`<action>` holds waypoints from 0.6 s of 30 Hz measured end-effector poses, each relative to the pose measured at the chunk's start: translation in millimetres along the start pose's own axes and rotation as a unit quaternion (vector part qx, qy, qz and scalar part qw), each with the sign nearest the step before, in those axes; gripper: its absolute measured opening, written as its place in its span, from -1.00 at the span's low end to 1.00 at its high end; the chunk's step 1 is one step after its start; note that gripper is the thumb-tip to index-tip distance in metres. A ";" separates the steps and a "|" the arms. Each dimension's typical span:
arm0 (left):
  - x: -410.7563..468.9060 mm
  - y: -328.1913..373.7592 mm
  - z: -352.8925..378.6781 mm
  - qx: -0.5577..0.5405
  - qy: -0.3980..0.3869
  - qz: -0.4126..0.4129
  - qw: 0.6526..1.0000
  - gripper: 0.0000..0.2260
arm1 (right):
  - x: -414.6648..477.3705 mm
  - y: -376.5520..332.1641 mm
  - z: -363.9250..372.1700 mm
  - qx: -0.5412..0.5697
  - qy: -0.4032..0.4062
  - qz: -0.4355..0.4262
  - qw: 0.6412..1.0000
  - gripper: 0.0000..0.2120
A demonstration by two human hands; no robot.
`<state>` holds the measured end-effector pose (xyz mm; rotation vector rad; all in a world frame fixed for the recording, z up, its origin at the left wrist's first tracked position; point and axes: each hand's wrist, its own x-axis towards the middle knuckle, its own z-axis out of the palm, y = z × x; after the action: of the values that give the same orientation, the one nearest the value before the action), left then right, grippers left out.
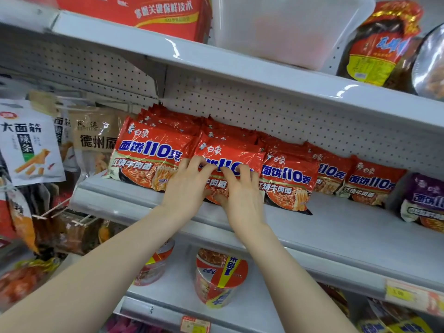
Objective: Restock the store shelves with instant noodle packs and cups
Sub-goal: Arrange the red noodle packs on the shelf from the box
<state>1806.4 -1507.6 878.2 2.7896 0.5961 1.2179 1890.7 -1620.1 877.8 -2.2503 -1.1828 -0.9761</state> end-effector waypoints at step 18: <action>-36.3 20.2 -19.8 -0.076 0.020 0.014 0.997 -0.59 | -42.6 13.0 -33.9 0.057 0.011 0.038 0.998 -0.58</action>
<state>1776.5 -1541.7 870.3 2.6628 0.4464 1.2695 1871.5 -1671.8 868.4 -2.1725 -1.1079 -0.8787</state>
